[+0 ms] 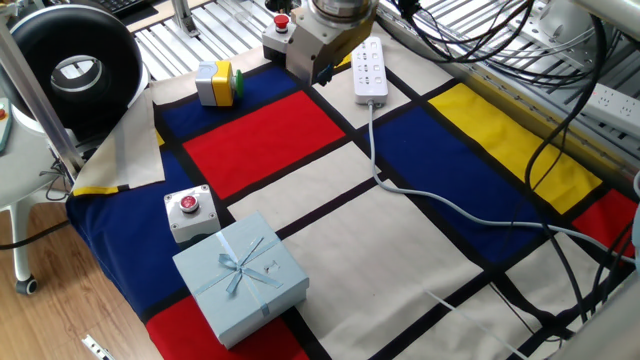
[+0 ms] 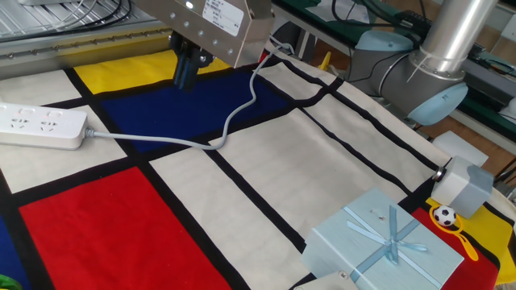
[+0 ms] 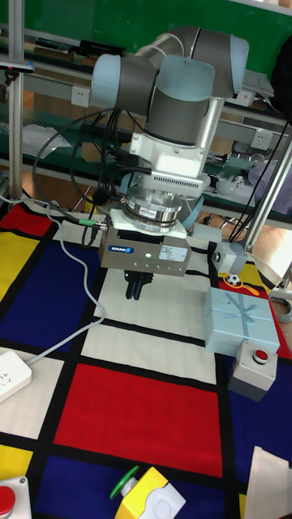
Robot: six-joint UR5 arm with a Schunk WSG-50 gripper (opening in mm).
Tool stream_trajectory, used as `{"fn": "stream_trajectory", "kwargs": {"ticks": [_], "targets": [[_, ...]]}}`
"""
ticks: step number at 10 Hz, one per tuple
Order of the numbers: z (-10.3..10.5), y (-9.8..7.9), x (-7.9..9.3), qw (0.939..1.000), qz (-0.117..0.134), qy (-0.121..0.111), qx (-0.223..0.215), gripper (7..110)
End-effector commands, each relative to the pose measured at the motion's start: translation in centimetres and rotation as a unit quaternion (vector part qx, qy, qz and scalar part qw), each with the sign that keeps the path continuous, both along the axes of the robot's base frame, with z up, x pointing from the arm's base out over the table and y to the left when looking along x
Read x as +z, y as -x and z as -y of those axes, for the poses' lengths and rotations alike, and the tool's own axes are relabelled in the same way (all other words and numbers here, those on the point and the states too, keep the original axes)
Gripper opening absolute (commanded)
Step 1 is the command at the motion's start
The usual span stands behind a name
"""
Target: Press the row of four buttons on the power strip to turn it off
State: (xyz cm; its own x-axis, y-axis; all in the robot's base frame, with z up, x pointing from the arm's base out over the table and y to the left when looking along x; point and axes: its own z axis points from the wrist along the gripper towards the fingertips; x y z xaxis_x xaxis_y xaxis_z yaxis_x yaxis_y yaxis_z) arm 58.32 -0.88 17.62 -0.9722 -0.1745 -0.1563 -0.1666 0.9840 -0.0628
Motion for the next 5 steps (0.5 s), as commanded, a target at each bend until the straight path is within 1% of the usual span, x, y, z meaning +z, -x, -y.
{"fn": "stream_trajectory", "kwargs": {"ticks": [1,2,3,4,5], "targets": [[-0.4,0.8,0.0,0.9994,-0.019,0.013,0.026,7],[-1.0,1.5,-0.3,0.9989,-0.031,0.011,0.033,7],[-1.6,1.5,-0.6,0.9989,-0.028,0.018,0.034,7],[-1.6,1.3,-0.8,0.9986,-0.023,0.030,0.036,7],[-1.9,1.7,-1.0,0.9983,-0.029,0.029,0.041,7]]}}
